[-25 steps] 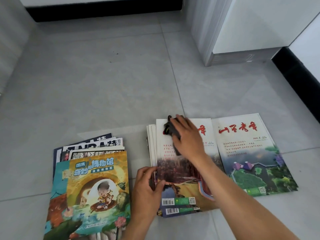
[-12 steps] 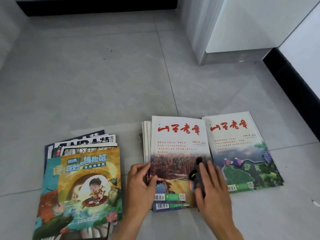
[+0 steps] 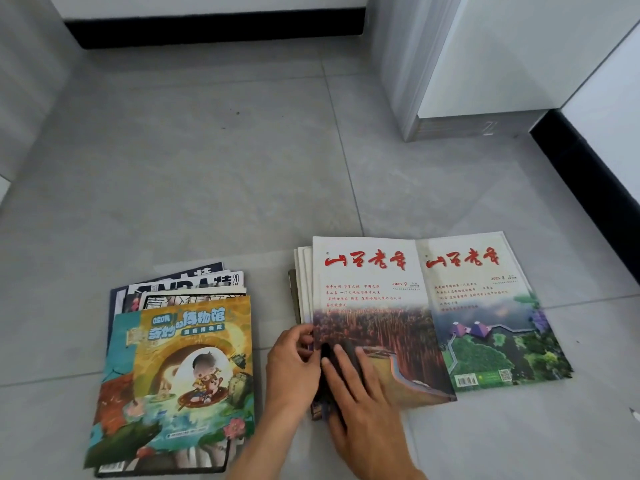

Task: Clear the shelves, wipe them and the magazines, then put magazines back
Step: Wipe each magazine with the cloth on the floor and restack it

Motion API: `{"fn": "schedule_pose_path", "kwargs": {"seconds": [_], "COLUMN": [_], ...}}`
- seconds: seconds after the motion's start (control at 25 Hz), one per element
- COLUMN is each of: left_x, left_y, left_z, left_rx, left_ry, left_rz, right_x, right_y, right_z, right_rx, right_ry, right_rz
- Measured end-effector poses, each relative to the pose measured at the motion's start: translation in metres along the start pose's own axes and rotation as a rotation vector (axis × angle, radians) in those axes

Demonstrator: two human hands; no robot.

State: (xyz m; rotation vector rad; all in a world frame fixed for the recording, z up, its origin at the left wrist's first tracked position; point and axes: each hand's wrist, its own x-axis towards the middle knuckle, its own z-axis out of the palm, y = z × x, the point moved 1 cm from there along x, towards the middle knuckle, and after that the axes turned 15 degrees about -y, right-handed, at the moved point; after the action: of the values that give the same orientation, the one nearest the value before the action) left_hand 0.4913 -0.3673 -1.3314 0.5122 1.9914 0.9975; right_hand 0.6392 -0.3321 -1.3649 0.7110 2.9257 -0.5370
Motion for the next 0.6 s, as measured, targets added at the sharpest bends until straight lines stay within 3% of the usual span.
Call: {"fn": "schedule_pose_path", "kwargs": {"seconds": [0.08,0.12,0.24,0.32,0.48,0.6], "left_x": [-0.001,-0.002,-0.005,-0.008,-0.012,-0.014], "left_y": [0.001,0.001,0.0,0.002,0.019,0.035], "left_z": [-0.003,-0.004,-0.002,0.0,0.005,0.009], "left_rx": [0.008,0.02,0.048,0.015,-0.183,-0.32], "left_ry": [-0.016,-0.024,-0.014,0.019,-0.012,-0.144], "left_rz": [0.004,0.002,0.004,-0.013,0.004,0.053], "right_x": [-0.003,-0.008,-0.022,-0.019,0.009,0.049], "right_y": [0.025,0.04,0.067,0.056,0.03,0.036], "right_z": [-0.007,-0.011,-0.018,-0.016,-0.02,-0.035], "right_rx": [-0.056,-0.067,0.048,0.07,0.114,0.329], "right_ry": [-0.019,-0.028,0.069,0.07,-0.09,-0.09], "right_rz": [-0.108,-0.053,0.391,0.511,0.236,0.237]}}
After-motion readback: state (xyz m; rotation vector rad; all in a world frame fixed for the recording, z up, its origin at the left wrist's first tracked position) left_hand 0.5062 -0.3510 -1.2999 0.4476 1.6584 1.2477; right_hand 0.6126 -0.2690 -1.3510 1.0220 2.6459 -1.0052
